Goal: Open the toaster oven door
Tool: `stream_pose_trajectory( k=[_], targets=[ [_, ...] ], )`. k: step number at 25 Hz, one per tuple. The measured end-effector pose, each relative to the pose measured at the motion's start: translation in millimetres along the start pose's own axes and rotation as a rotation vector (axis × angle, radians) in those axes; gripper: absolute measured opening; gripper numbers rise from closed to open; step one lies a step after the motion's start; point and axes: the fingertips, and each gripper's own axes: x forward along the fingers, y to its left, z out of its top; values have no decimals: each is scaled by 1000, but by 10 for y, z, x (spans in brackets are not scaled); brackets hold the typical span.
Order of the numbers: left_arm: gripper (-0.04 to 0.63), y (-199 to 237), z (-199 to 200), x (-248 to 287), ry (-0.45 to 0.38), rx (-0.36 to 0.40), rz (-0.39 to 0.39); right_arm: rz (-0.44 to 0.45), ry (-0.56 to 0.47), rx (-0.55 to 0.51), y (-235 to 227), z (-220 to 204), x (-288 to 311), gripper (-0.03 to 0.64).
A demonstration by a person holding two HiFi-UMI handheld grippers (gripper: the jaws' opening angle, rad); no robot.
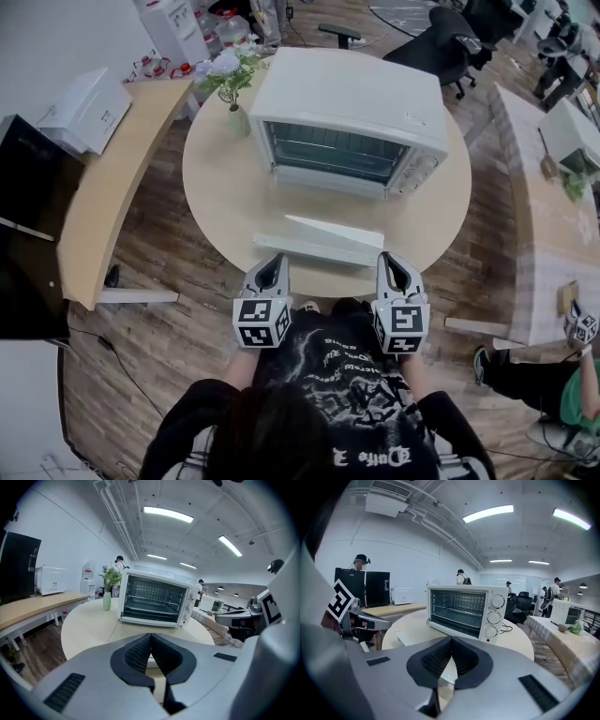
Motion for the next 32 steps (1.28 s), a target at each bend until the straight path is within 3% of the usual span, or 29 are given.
stream_pose_trajectory(
  k=[4,10,32],
  targets=[
    [17,20,-4,-25,-3,-8,4,12,4,44,11,-30,-7,8],
    [17,54,-8,-30,-15,-17,12,4,13,-50,93,-43,5,6],
    [17,111,21,33,-7,-23,-2,-21,18,-31,113,-68,70,6]
  ],
)
